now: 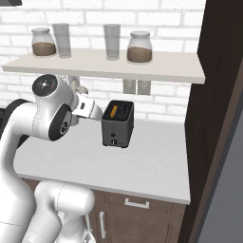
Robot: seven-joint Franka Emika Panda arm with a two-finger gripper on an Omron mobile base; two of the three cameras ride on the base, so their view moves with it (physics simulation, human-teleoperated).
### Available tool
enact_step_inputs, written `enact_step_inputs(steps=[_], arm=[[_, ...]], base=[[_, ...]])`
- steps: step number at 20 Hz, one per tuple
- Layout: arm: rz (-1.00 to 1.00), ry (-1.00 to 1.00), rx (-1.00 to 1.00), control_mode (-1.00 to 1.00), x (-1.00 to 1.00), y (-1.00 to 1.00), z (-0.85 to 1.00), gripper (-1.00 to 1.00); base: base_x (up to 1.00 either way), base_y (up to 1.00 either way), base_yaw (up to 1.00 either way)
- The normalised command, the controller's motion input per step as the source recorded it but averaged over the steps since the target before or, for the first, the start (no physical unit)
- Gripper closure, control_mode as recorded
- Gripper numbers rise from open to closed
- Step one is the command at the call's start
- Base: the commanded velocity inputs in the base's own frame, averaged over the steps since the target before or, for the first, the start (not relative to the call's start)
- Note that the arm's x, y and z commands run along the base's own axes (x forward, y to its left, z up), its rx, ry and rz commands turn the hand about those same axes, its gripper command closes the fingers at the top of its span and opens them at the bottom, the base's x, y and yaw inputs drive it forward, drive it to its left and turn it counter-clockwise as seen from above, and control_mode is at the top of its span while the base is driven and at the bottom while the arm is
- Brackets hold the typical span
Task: Start the toaster. Once the lever pops up, take the bread to the plate on the dining counter.
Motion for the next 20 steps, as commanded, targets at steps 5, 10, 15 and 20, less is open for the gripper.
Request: enact_step_inputs(steps=[5, 10, 15, 20], arm=[[0.0, 0.0, 0.0, -1.0, 0.0, 0.0, 0.0, -1.0], [0.0, 0.0, 0.0, -1.0, 0.0, 0.0, 0.0, -1.0], [0.0, 0.0, 0.0, -1.0, 0.0, 0.0, 0.0, -1.0], [0.0, 0.0, 0.0, -1.0, 0.0, 0.0, 0.0, -1.0]], base=[[0.0, 0.0, 0.0], [0.0, 0.0, 0.0], [0.0, 0.0, 0.0], [0.0, 0.0, 0.0]])
